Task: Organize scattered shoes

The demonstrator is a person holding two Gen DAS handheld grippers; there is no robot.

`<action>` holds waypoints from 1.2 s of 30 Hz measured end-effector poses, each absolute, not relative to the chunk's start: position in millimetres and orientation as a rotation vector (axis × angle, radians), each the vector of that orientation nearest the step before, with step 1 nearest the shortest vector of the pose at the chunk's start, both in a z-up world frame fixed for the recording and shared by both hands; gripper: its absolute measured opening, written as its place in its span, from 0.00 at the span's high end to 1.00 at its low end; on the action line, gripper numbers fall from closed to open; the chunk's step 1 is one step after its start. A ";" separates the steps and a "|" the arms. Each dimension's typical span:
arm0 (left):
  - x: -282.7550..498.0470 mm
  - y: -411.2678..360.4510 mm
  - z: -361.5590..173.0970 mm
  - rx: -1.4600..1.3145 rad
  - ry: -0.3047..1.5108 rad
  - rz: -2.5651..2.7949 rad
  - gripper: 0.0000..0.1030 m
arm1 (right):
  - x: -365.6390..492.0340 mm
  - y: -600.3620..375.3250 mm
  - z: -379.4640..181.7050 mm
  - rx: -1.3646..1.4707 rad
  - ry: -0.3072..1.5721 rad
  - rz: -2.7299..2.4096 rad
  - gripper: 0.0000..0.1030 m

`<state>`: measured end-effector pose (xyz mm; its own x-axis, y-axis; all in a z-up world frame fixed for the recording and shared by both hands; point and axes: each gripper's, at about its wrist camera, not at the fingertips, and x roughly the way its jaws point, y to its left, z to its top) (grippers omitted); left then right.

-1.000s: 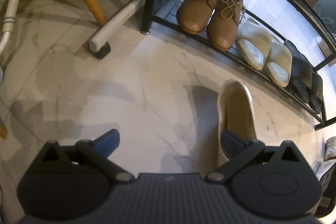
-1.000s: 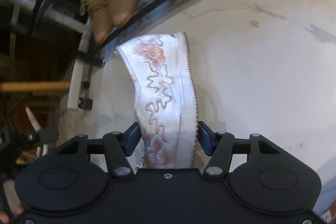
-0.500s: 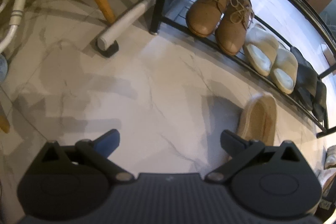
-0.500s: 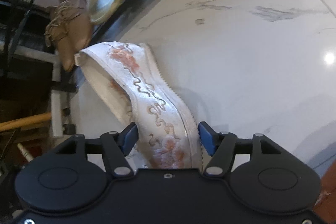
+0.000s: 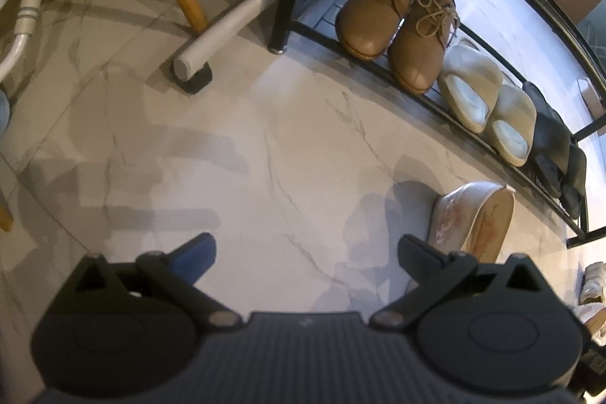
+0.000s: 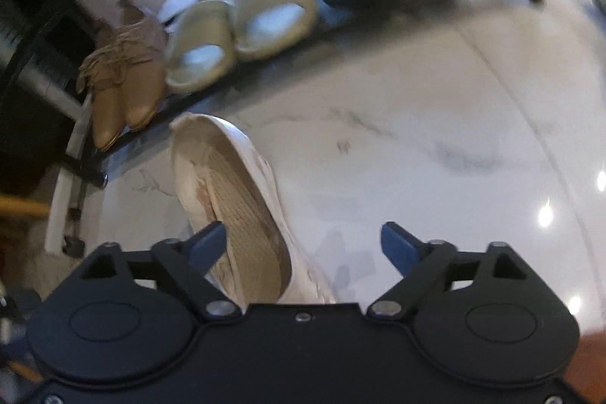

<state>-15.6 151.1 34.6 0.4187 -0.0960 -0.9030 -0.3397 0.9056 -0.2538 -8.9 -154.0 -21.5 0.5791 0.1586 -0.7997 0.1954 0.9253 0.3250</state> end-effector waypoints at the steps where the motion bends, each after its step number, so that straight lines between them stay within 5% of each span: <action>1: -15.6 151.2 34.5 -0.436 1.139 0.159 0.01 | -8.0 -146.1 -22.0 0.353 0.955 0.003 0.06; 23: -21.3 152.1 33.3 -0.460 1.150 0.160 0.01 | -8.6 -85.2 -58.5 -0.030 1.000 0.199 0.05; 30: -19.9 151.6 33.0 -0.466 1.154 0.159 0.01 | -10.1 -82.2 -61.5 -0.052 1.015 0.218 0.22; 36: -18.8 152.6 30.9 -0.481 1.162 0.158 0.01 | -10.4 -81.9 -61.6 -0.041 1.013 0.220 0.25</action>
<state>-18.8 152.6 30.9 0.3996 -0.1250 -0.9081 -0.3628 0.8882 -0.2819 -10.4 -81.9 -61.6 0.5090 0.1630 -0.8452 -0.2013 0.9772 0.0673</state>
